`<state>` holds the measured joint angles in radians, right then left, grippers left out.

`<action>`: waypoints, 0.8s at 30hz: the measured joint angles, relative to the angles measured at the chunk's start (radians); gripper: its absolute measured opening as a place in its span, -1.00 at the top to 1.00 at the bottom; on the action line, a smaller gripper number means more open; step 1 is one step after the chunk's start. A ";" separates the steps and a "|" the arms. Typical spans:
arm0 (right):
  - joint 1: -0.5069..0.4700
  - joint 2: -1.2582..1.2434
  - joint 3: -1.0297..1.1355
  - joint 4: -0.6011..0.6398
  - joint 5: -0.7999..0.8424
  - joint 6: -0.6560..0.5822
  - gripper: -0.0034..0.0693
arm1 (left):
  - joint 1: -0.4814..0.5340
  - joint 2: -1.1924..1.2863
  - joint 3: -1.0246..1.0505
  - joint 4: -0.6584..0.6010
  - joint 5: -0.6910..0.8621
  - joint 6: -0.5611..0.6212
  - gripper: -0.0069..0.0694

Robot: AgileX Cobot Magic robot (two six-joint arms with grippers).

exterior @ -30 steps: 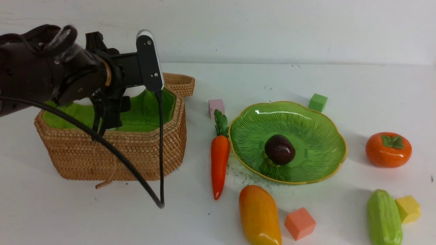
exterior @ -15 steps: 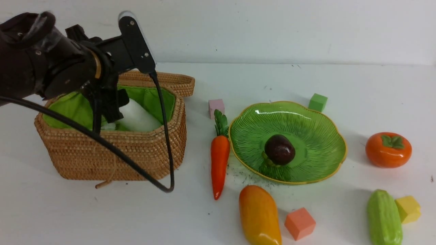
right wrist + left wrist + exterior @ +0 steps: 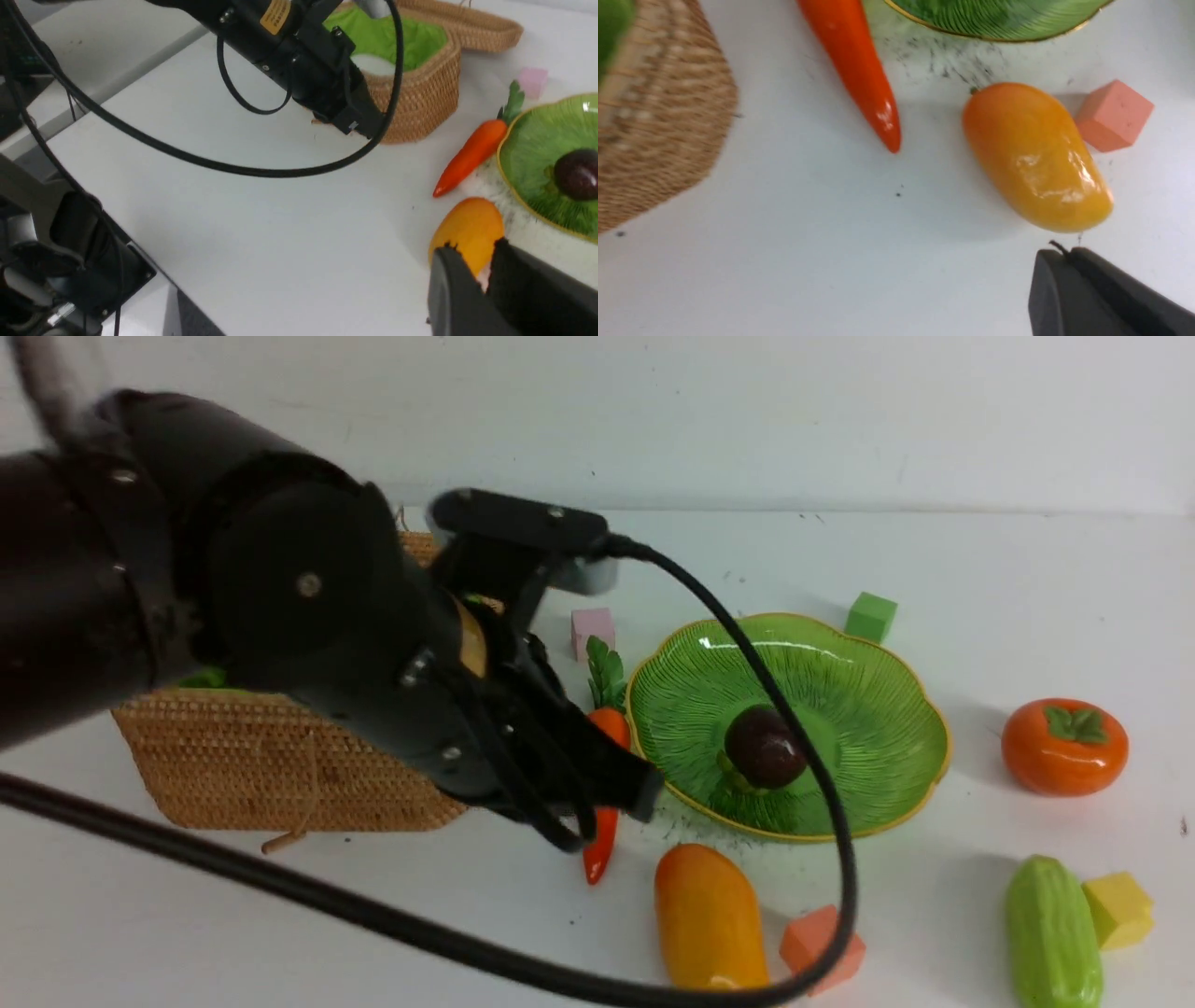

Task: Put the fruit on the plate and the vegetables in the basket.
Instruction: Use the left arm to grab a carrot and put it into the left basket

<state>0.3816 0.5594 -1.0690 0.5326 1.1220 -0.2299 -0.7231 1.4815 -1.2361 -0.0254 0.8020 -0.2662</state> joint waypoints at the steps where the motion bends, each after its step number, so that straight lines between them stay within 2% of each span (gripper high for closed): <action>1: 0.000 0.000 0.000 -0.007 0.019 0.009 0.55 | -0.002 0.017 -0.009 -0.001 0.001 -0.008 0.78; 3: 0.000 0.000 0.000 -0.037 0.056 0.034 0.55 | -0.006 0.082 -0.037 -0.003 0.000 -0.027 0.62; 5: 0.000 0.000 0.000 -0.067 0.099 0.045 0.55 | -0.007 0.159 -0.079 0.025 -0.007 -0.040 0.33; 6: 0.000 0.000 0.000 -0.069 0.099 0.046 0.55 | -0.007 0.166 -0.079 0.025 -0.008 -0.041 0.33; 7: 0.000 0.000 0.000 -0.075 0.120 0.047 0.55 | -0.007 0.214 -0.105 0.044 -0.021 -0.043 0.15; 9: 0.000 0.000 0.000 -0.076 0.135 0.047 0.55 | -0.007 0.274 -0.143 0.080 -0.040 -0.047 -0.08; 12: 0.000 0.000 0.000 -0.077 0.144 0.047 0.54 | -0.007 0.364 -0.192 0.156 -0.059 -0.074 -0.29; 17: 0.000 0.000 0.000 -0.076 0.144 0.047 0.52 | -0.007 0.474 -0.231 0.289 -0.077 -0.159 -0.34; 24: 0.000 0.000 0.000 -0.076 0.144 0.047 0.51 | -0.007 0.528 -0.233 0.373 -0.132 -0.234 -0.35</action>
<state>0.3816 0.5594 -1.0690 0.4566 1.2662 -0.1832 -0.7302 2.0092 -1.4693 0.3472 0.6701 -0.4997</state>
